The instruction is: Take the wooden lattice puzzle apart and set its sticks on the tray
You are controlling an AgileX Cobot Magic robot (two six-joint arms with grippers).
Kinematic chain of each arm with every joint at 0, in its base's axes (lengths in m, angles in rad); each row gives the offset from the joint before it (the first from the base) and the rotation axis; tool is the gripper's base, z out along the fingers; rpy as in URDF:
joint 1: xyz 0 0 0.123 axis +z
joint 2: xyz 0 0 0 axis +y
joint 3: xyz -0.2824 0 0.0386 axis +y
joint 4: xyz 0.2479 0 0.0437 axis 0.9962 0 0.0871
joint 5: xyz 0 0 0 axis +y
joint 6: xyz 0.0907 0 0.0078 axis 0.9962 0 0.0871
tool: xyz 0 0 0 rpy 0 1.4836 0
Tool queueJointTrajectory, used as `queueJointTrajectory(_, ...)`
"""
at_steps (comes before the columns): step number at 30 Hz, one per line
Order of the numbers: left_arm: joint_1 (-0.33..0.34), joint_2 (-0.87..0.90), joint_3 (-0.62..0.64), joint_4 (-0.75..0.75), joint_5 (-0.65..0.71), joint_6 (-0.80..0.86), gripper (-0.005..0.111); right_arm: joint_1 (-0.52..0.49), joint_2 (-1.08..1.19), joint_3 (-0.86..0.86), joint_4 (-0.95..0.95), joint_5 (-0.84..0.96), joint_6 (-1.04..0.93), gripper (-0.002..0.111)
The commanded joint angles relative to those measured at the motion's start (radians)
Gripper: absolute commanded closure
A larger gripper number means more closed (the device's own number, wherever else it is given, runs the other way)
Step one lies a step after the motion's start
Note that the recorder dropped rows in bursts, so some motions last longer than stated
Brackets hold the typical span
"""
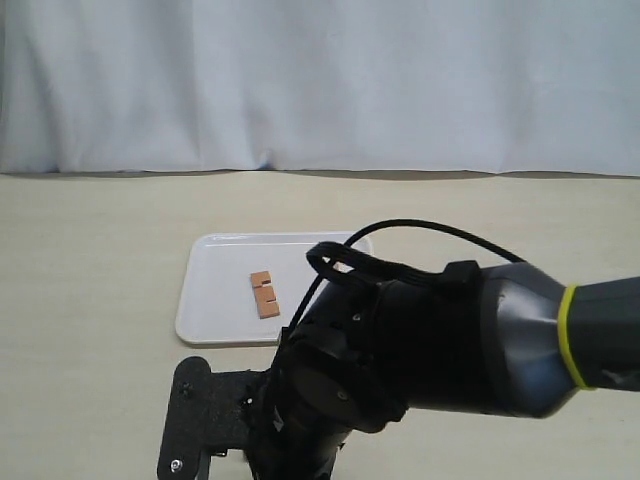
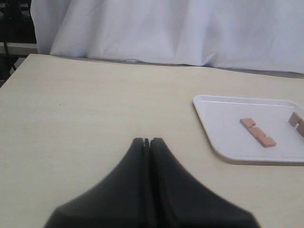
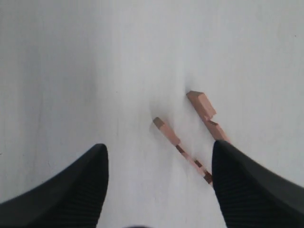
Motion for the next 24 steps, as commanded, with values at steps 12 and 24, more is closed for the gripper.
queueJointTrajectory(12, 0.000, -0.002, 0.001, 0.002, -0.008, 0.003, 0.107, -0.085, 0.030, -0.012, -0.047, 0.069, -0.018, 0.048)
queueJointTrajectory(24, 0.000, -0.002, 0.001, 0.002, -0.006, 0.003, 0.107, -0.080, 0.080, -0.012, -0.040, 0.012, -0.145, 0.048)
